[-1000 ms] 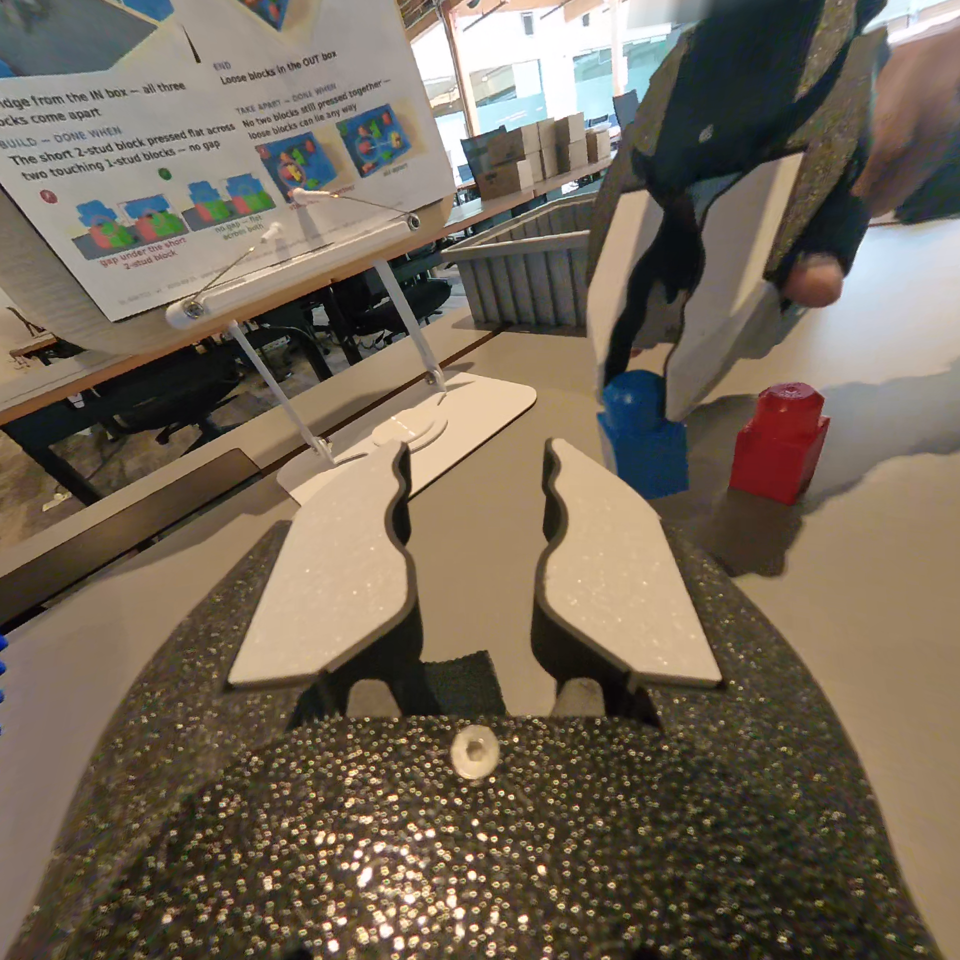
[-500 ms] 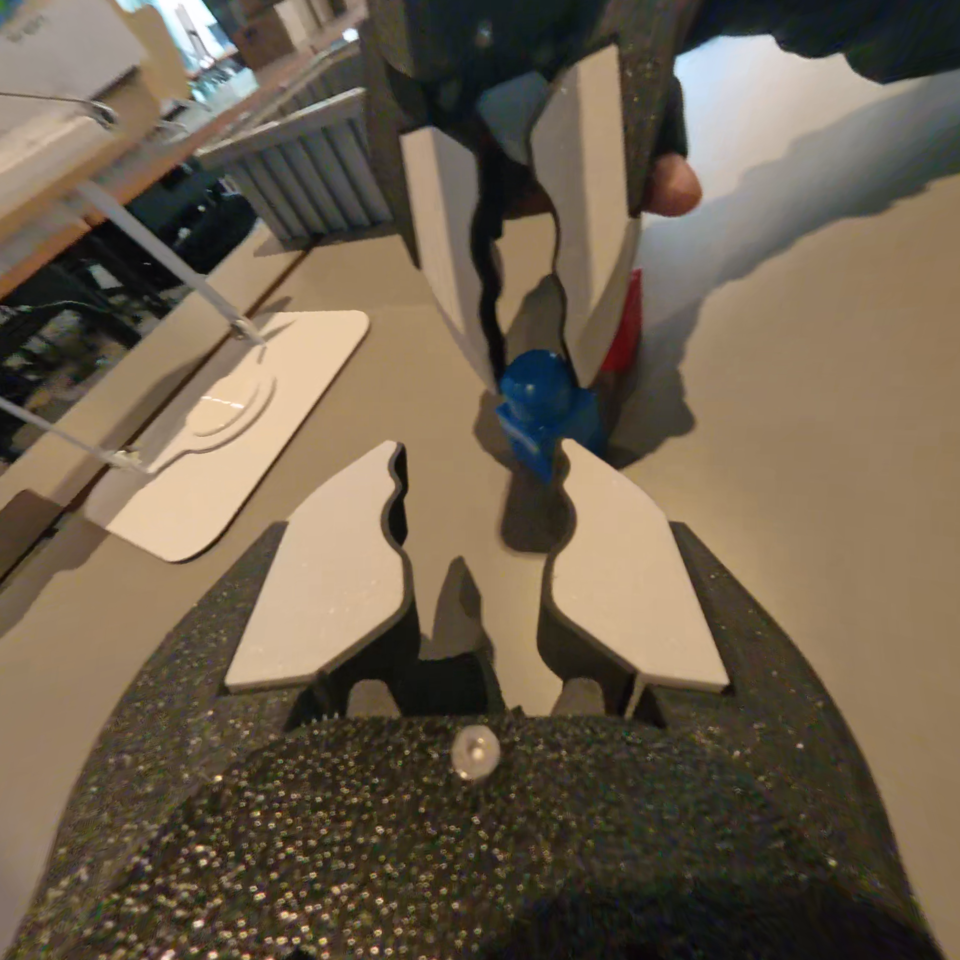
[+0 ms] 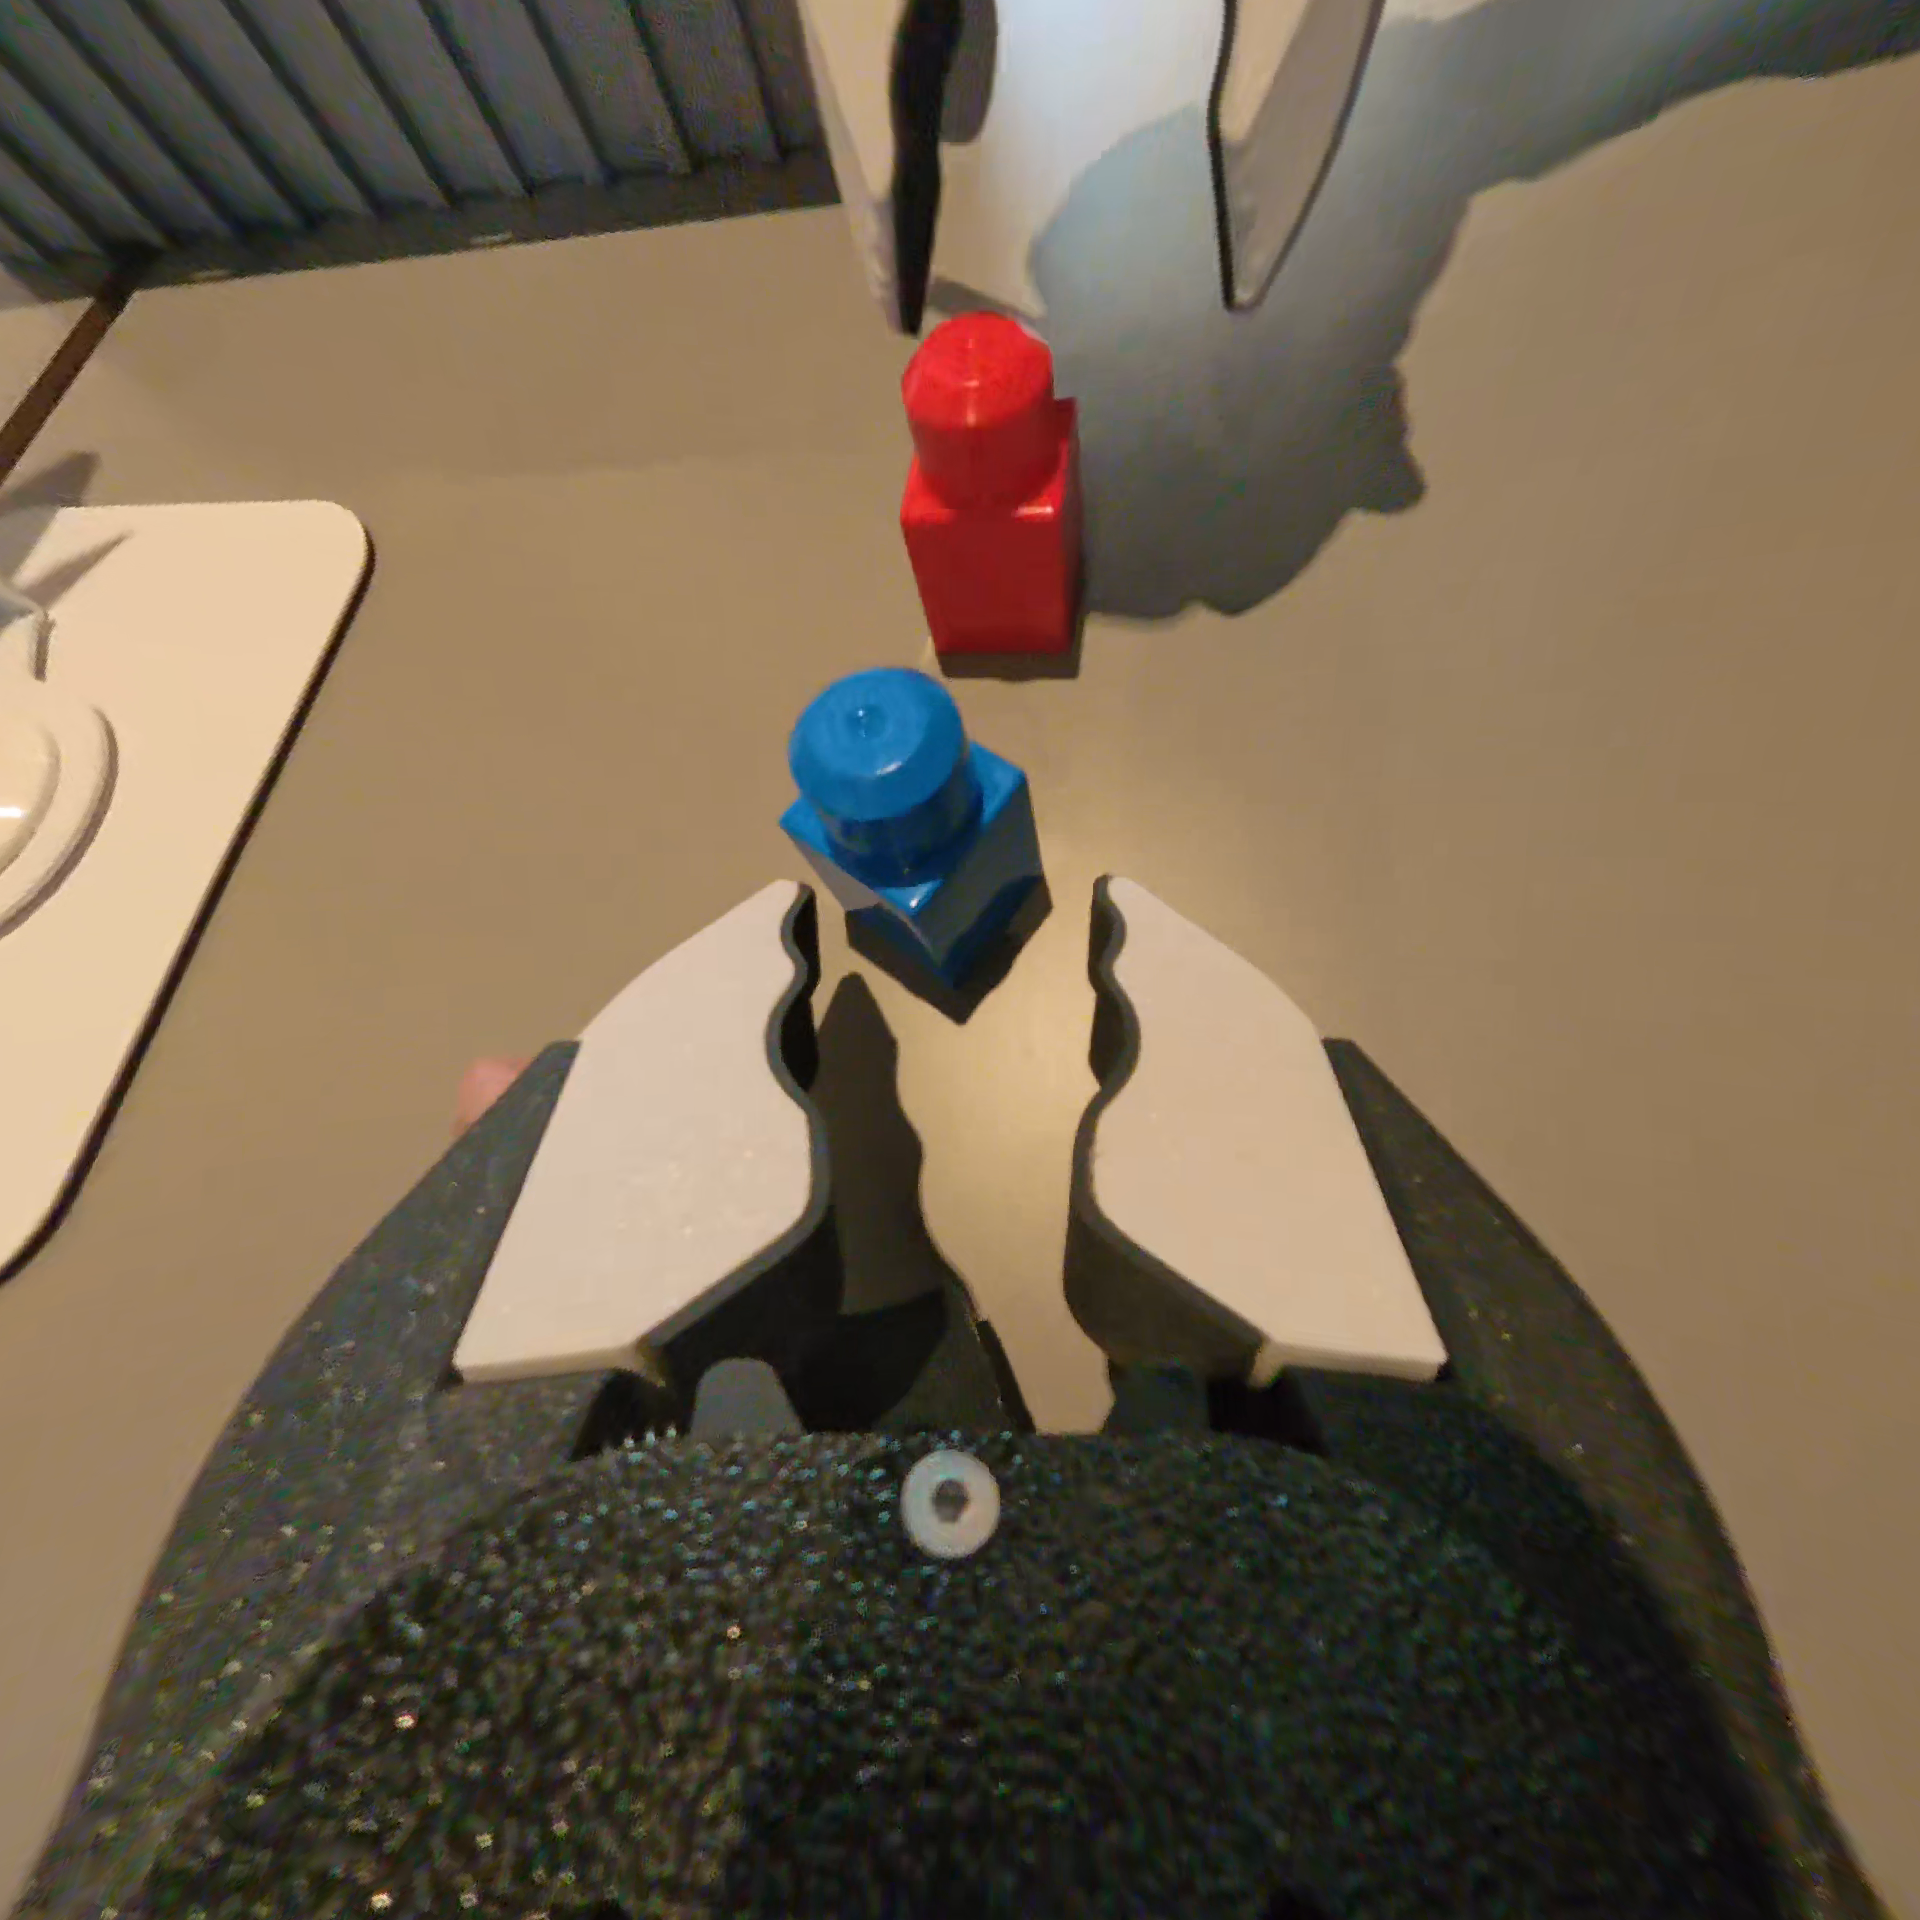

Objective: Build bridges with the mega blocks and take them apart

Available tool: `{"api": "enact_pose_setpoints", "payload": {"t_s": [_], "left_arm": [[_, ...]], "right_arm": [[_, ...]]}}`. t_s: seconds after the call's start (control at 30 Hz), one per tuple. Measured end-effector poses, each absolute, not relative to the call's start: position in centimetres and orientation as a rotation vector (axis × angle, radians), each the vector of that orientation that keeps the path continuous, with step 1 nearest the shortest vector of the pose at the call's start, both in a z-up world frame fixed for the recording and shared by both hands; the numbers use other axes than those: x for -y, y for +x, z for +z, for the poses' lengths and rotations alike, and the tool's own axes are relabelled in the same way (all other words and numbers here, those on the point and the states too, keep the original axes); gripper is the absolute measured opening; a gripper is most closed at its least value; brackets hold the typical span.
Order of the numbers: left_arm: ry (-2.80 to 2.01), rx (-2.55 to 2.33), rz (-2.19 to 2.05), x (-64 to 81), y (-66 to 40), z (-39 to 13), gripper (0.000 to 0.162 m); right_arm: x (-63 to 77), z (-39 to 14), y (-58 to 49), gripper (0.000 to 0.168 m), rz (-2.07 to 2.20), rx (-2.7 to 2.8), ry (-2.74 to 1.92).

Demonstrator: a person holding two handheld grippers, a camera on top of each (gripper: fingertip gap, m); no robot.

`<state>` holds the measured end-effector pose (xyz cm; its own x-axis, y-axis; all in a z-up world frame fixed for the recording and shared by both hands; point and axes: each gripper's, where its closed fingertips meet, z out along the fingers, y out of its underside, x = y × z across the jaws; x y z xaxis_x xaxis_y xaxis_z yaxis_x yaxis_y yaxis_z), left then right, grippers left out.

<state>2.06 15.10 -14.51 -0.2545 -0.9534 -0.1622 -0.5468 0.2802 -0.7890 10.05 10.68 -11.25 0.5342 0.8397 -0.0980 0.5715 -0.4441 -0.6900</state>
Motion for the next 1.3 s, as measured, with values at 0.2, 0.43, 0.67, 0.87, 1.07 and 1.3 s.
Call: {"api": "enact_pose_setpoints", "payload": {"t_s": [0.2,0.43,0.67,0.87,1.07,1.3], "left_arm": [[-1.292,-1.970,-0.803,-15.6,3.2,-14.8,0.039],[-1.318,-1.883,-0.694,-15.9,3.6,-14.7,0.038],[-1.402,-1.780,-0.596,-16.3,3.0,-14.7,0.038],[-1.508,-1.657,-0.496,-16.6,2.5,-14.6,0.038],[-1.565,-1.521,-0.421,-17.1,1.3,-14.0,0.063],[-1.498,-1.137,-0.687,-16.5,-2.9,-8.7,0.071]], "right_arm": [[-10.6,-13.6,9.8,0.052,0.601,1.098,-2.216],[-12.9,-14.5,7.6,0.021,0.554,1.068,-2.227],[-13.4,-14.8,6.9,0.023,0.545,1.061,-2.224],[-14.0,-15.4,6.5,0.024,0.514,1.004,-2.262],[-13.7,-15.9,6.7,0.048,0.503,0.975,-2.267],[-13.1,-11.3,7.0,0.059,0.608,0.853,-2.084]]}}
